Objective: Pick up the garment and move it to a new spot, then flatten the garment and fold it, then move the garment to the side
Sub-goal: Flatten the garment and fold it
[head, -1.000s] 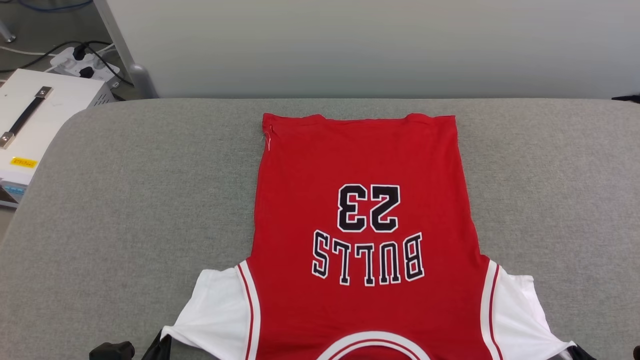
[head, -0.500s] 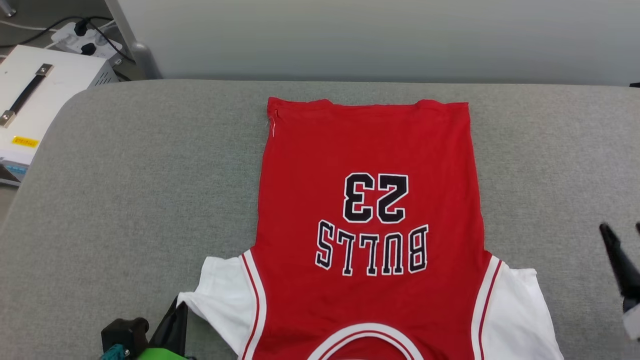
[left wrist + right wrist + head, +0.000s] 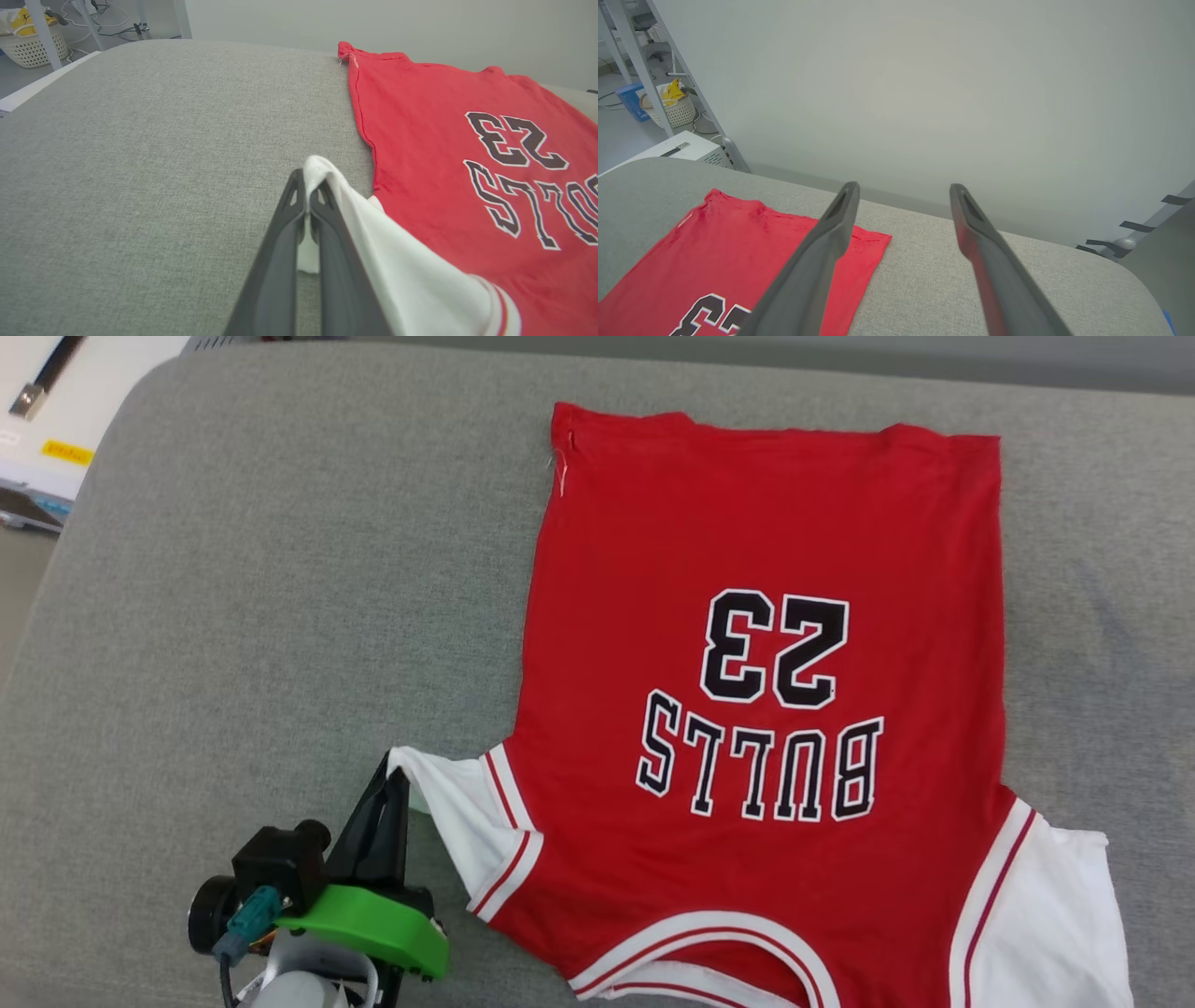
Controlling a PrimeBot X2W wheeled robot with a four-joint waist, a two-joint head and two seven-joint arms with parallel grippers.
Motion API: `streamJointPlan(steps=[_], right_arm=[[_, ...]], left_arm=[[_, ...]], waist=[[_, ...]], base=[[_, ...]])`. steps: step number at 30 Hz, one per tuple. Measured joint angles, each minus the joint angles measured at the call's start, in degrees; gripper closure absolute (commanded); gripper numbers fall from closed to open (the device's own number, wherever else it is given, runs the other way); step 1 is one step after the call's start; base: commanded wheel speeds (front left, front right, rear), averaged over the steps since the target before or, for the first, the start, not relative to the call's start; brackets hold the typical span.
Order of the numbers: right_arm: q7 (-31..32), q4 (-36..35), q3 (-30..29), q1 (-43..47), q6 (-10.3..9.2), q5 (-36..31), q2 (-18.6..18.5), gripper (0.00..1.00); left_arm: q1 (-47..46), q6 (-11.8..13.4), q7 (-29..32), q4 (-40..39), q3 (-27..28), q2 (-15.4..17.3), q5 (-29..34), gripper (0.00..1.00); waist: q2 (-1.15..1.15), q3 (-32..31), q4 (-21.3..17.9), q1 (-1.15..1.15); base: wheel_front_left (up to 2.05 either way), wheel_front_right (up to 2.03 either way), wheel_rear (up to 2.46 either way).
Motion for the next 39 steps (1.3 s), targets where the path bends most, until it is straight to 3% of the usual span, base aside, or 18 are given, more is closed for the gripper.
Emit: streamJointPlan(steps=[9,12,17,22,28,30,39], right_arm=[[28.3,16.2,9.3,-21.2,0.00,-0.5,-1.9,0.00],[33.2,20.9,9.9,-25.7,0.00,-1.3,-1.3,0.00],[37.7,27.0,11.0,-29.9,0.00,-4.1,-0.1,0.00],[38.1,30.5,11.9,-30.6,0.00,-6.7,1.0,0.00],[38.3,31.9,12.7,-30.6,0.00,-6.9,-0.6,0.00],[38.1,31.9,12.2,-30.7,0.00,-6.4,-1.0,1.00],[32.6,33.2,14.2,-30.5,-0.01,-5.3,0.3,1.00]], left_arm=[[-3.7,-2.3,0.0,-2.1,0.6,-5.9,3.1,1.00],[-4.5,-3.4,0.0,-2.3,1.2,-7.6,4.3,1.00],[-5.2,-4.7,0.0,-2.9,2.2,-9.6,5.8,1.00],[-6.3,-6.0,0.0,-3.3,2.6,-11.1,7.3,1.00],[-6.9,-6.8,0.0,-3.0,3.3,-12.2,8.0,1.00],[-6.9,-7.0,0.0,-2.7,3.6,-12.3,8.1,1.00],[-6.5,-7.6,0.0,-1.3,6.4,-12.6,8.6,1.00]], waist=[[0.00,8.3,4.2,0.01],[0.00,10.7,5.9,0.01],[0.00,14.4,8.8,0.01],[0.00,17.6,11.1,0.00],[0.00,20.1,13.4,-0.01],[0.00,20.4,13.7,-0.01],[0.00,17.5,12.6,0.00]], base=[[0.00,0.00,0.00],[0.00,0.00,0.00],[0.00,0.00,0.00],[0.00,0.00,0.00],[0.00,0.00,0.00],[0.00,0.00,0.00],[0.00,0.00,0.00]])
